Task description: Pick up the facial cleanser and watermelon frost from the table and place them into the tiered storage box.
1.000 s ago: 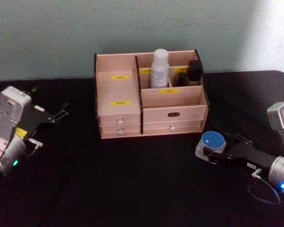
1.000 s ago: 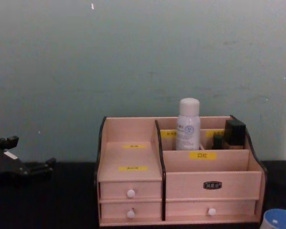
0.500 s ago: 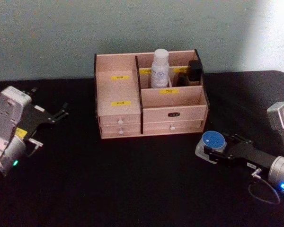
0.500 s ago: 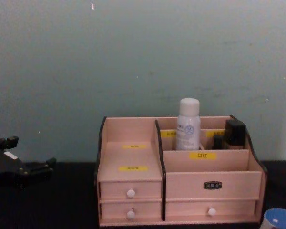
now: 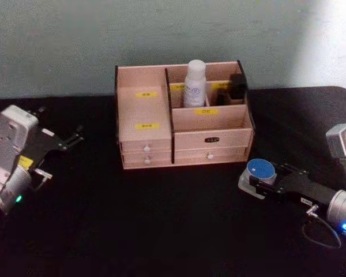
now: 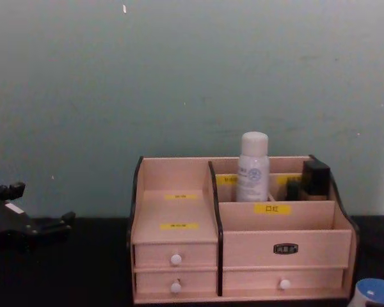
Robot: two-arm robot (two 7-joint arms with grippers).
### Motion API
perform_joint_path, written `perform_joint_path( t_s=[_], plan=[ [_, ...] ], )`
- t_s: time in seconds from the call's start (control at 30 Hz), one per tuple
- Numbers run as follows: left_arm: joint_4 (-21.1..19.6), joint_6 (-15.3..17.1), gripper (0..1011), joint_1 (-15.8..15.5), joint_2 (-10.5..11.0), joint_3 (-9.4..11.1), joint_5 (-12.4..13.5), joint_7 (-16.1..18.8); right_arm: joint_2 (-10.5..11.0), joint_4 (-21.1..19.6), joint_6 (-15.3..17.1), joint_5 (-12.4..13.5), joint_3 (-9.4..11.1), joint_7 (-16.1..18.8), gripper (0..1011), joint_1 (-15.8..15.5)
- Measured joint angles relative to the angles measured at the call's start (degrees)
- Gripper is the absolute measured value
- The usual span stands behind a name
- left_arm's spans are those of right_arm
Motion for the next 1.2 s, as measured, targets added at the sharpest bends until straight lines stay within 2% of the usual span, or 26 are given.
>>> perform_joint_path(
  t_s=[0.8,1.2],
  plan=[
    [0.00,0.00,1001,0.00,0.00,0.00,0.00,0.00,0.00,0.03,0.04,-0.04,0.00,0.01,719,0.00],
    [0.00,0.00,1001,0.00,0.00,0.00,0.00,0.00,0.42,-0.85,-1.13,0.64,0.14,1.59,719,-0.30]
  ],
)
